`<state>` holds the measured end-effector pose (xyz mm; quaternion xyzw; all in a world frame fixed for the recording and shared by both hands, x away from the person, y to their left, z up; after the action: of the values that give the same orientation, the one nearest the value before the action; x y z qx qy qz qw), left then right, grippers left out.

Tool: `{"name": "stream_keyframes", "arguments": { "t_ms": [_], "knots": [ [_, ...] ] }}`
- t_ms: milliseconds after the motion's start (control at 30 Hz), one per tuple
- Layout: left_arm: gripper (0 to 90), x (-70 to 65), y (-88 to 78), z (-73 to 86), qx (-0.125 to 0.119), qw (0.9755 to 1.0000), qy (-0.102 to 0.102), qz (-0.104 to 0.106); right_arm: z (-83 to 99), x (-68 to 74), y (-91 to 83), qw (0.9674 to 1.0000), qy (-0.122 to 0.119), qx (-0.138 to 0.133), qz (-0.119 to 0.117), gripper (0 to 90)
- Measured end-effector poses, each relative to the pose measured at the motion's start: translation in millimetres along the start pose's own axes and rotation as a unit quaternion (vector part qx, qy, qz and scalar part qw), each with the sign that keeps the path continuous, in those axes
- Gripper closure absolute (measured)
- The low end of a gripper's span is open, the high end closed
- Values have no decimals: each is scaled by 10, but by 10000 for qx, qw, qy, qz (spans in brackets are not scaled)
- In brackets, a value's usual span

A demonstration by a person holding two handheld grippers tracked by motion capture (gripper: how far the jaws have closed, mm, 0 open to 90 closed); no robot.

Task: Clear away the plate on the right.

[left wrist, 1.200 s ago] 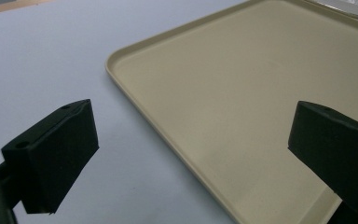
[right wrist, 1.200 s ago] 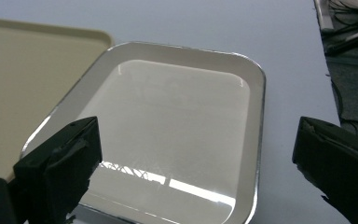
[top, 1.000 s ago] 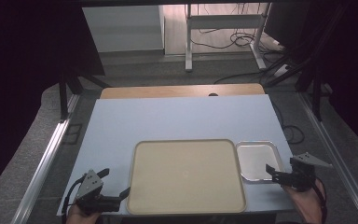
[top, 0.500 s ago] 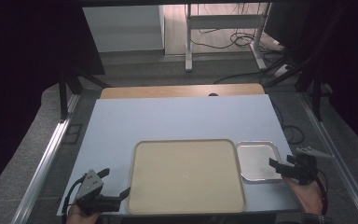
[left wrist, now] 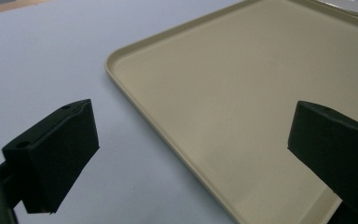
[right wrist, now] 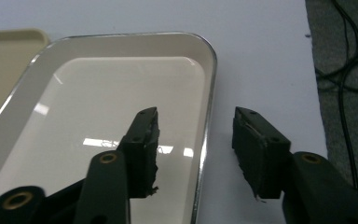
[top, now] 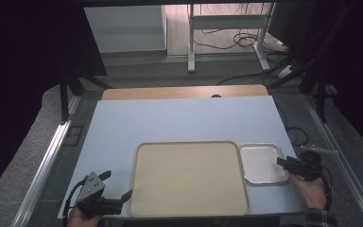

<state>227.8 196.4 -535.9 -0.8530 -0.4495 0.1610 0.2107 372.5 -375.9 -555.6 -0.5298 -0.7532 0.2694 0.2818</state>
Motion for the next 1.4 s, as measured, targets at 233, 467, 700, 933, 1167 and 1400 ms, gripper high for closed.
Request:
{"name": "stream_keyframes", "arguments": {
  "t_ms": [233, 467, 700, 933, 1167, 1400],
  "knots": [
    [14, 0, 1, 0, 6, 10000, 4, -1, -20, -35, 33, 9999, 72, 72, -19, 687],
    [14, -2, 3, 0, 4, 10000, -11, 2, -27, -53, 82, 9995, 212, 197, -125, 817],
    [14, 0, 1, 0, 7, 10000, 3, -3, -71, -95, 46, 9959, 810, 132, -387, 885],
    [14, -6, 2, 0, 3, 10000, 0, -2, -77, -122, -3, 9949, 905, 95, -440, 887],
    [14, -5, -1, 1, 2, 10000, 12, -3, -116, -144, -93, 9937, 998, -123, -502, 887],
    [14, -6, 0, 1, 5, 10000, 14, -7, -128, -152, -146, 9920, 1095, -216, -590, 887]
  ]
}}
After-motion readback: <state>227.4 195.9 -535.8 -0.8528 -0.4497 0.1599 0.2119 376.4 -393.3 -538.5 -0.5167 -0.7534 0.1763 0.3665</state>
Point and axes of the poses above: each handheld gripper's, and its own axes: y roughly forward along the jaws, z roughly out of its underside, x roughly to its left, the point moved 7 cm from there along y, roughly forward along the jaws, and after that the axes turned 3 degrees about -y, right-handed, at the moved point
